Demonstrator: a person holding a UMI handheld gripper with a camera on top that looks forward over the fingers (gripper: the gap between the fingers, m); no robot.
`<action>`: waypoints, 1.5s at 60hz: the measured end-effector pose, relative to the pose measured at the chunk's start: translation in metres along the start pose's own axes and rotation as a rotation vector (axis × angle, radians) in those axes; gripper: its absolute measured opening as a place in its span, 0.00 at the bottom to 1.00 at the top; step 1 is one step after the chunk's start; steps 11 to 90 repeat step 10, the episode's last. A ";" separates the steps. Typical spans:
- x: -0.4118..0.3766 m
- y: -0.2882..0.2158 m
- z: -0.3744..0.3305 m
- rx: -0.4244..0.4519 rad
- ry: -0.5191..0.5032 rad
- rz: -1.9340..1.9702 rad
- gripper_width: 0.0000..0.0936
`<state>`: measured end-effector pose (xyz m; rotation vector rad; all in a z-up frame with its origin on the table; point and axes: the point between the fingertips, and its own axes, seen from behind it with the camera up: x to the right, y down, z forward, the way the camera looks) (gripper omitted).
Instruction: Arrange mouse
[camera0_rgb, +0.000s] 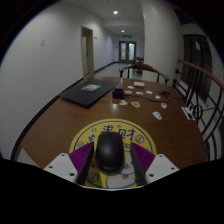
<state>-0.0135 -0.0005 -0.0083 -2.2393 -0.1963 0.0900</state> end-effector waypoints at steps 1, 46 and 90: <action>0.002 0.001 -0.004 -0.004 -0.006 -0.012 0.79; 0.026 0.000 -0.062 -0.002 -0.097 -0.093 0.91; 0.026 0.000 -0.062 -0.002 -0.097 -0.093 0.91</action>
